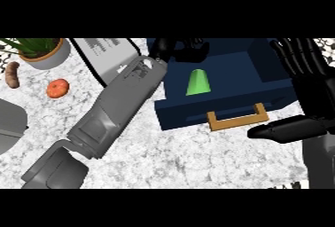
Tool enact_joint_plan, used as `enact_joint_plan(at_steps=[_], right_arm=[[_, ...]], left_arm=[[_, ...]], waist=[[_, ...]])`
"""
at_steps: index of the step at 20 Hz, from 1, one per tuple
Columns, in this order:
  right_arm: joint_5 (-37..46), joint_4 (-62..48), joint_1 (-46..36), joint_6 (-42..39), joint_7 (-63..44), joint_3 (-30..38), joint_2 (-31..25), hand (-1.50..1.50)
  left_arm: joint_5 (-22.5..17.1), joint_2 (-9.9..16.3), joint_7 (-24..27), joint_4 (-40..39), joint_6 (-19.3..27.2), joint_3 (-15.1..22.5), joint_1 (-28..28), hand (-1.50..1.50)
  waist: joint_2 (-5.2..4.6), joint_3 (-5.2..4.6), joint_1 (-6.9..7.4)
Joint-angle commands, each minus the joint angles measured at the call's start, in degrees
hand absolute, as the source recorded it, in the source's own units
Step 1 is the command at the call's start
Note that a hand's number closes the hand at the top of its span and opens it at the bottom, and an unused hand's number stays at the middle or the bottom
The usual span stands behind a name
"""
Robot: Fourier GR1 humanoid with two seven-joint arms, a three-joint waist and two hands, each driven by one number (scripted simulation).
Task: Pick up the cup, place it into the drawer and close the drawer
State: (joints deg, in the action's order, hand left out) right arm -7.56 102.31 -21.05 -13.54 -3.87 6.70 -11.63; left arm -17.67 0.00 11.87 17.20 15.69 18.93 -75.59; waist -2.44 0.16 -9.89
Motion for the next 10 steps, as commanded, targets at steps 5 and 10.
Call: enact_joint_plan(at_steps=[5,10], right_arm=[[-4.6,-0.6,-2.8,-4.7,-0.8,-4.8,2.4,-1.50],[-10.8,0.2,-1.7,-14.6,-1.4,-9.6,0.8,1.50]], left_arm=[[-7.3,0.0,4.7,2.8,-0.1,0.4,3.5,-1.50],[-13.5,0.0,10.1,6.7,-3.0,-2.7,3.0,-1.50]], waist=[[-0.70,-0.11,-2.09],[-0.34,-0.17,-1.91]])
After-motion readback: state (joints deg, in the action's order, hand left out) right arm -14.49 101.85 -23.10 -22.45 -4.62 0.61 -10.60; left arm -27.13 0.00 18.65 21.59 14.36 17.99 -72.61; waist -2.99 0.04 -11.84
